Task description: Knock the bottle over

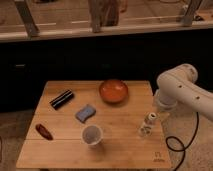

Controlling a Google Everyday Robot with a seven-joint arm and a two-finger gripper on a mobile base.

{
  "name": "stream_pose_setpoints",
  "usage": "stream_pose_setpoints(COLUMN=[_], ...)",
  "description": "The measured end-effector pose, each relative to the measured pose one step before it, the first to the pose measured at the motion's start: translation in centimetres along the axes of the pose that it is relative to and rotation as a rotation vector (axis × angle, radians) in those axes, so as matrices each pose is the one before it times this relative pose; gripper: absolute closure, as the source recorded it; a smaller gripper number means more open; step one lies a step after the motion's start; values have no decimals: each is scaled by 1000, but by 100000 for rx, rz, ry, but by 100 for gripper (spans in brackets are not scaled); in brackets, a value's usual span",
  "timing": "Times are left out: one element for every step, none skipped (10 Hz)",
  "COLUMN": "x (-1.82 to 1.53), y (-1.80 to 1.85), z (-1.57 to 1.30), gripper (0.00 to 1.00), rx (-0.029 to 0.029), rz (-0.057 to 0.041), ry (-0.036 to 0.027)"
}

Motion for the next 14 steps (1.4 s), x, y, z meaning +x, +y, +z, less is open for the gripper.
stream_pose_setpoints(x=[-450, -535, -107, 19, 39, -308, -927, -430, -177, 65, 1, -154, -555, -789], y=[359, 220, 149, 219, 293, 81, 171, 194, 180, 56, 5, 88, 161, 393], z=[581, 468, 95, 179, 317, 114, 170, 163, 157, 17, 11, 70, 164, 359], gripper=[67, 78, 87, 95, 97, 97, 97, 97, 97, 97, 97, 97, 97, 97], rx=[-690, -384, -182, -465, -547, -281, 125, -387, -341, -121, -34, -227, -516, -1208], rz=[-865, -680, -497, -1092, -1018, -1173, -1862, -1018, -670, 26, -10, -560, -1518, -1642], ry=[-607, -464, -111, -401, -537, -370, -715, -471, -480, 118, 12, -165, -816, -623])
